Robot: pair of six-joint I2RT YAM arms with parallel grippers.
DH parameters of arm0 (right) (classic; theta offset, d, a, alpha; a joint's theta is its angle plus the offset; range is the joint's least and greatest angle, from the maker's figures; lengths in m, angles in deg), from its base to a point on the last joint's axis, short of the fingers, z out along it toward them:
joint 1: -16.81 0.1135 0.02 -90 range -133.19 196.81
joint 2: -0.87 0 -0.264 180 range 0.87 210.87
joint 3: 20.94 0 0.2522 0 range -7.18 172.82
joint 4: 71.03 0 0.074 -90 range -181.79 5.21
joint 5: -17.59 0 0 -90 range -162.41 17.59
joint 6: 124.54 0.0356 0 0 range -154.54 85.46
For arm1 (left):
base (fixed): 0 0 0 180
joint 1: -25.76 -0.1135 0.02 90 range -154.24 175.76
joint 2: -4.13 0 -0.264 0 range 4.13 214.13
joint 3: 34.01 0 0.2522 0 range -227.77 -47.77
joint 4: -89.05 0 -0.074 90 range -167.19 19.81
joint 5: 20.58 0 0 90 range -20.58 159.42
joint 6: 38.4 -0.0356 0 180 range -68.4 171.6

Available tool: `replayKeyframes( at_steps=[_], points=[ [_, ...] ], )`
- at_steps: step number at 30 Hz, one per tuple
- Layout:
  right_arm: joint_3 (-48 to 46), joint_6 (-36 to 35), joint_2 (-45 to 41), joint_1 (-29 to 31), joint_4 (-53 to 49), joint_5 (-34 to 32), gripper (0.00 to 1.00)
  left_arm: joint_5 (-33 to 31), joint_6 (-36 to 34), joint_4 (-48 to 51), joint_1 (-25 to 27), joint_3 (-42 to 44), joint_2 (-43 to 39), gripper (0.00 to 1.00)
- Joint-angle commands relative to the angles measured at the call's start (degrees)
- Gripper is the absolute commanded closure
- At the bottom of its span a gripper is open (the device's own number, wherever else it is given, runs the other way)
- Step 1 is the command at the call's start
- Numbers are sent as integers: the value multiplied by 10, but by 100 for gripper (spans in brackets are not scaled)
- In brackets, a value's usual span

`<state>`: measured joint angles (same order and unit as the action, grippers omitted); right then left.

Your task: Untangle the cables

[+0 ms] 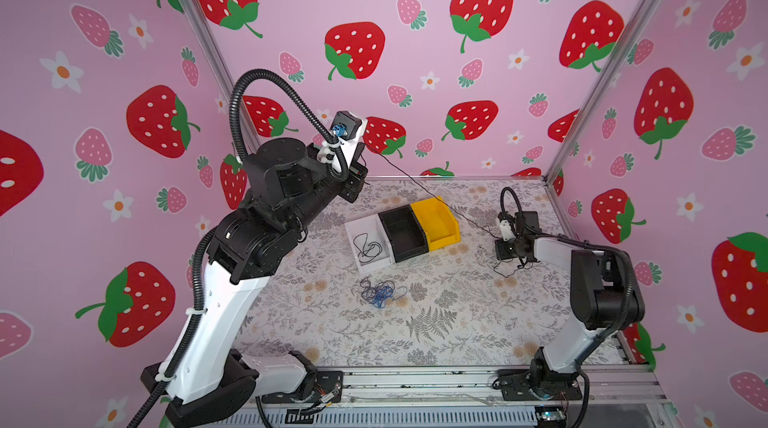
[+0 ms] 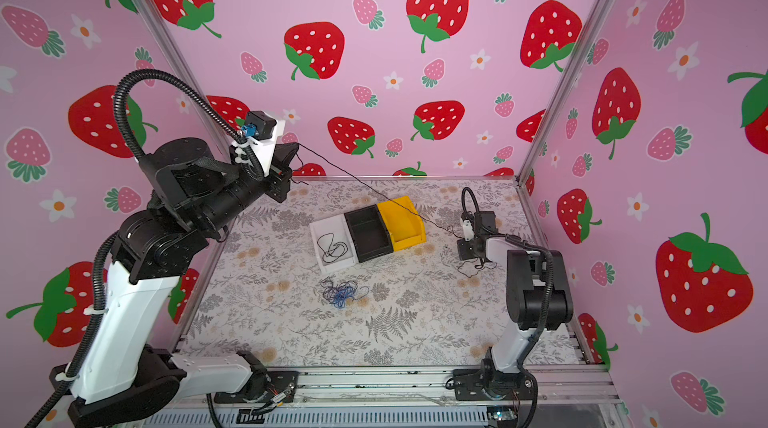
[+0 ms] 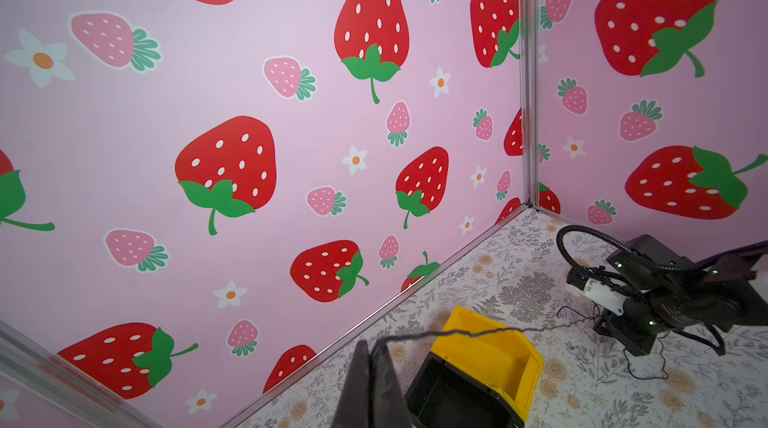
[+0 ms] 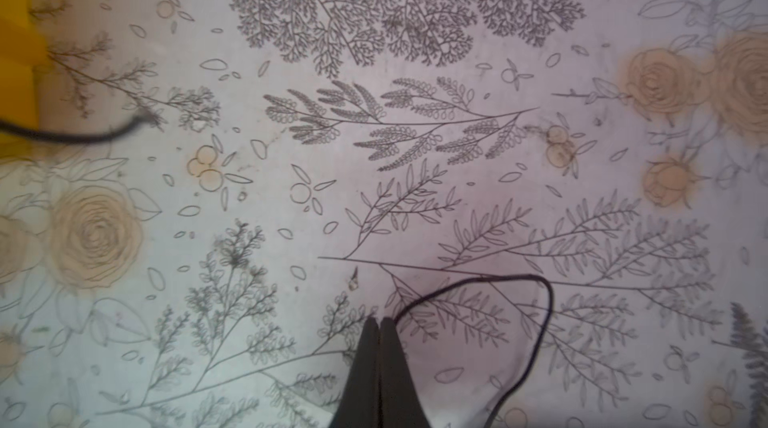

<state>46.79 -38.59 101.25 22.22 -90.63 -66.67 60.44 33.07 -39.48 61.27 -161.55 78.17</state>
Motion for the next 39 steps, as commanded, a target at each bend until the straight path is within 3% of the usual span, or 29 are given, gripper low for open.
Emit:
replayKeyframes(
  at_steps=[1,14,17,25,33,39],
  points=[
    [16,-3,10,-10,-23,-25,100,-5,-16,-3,-4,-30,0,100],
    [39,-21,56,-48,-14,-41,100,0,-18,-1,-5,-38,4,100],
    [33,-26,42,-47,1,-16,100,15,-9,-1,-5,-34,7,100],
    [-8,-18,-68,-42,49,68,58,62,19,-14,-5,-9,15,100],
    [-40,-10,-159,-14,54,103,44,19,-22,-40,-5,-20,27,100],
    [-52,-19,-229,29,53,161,41,-1,-63,-53,-5,-60,57,100]
  ],
)
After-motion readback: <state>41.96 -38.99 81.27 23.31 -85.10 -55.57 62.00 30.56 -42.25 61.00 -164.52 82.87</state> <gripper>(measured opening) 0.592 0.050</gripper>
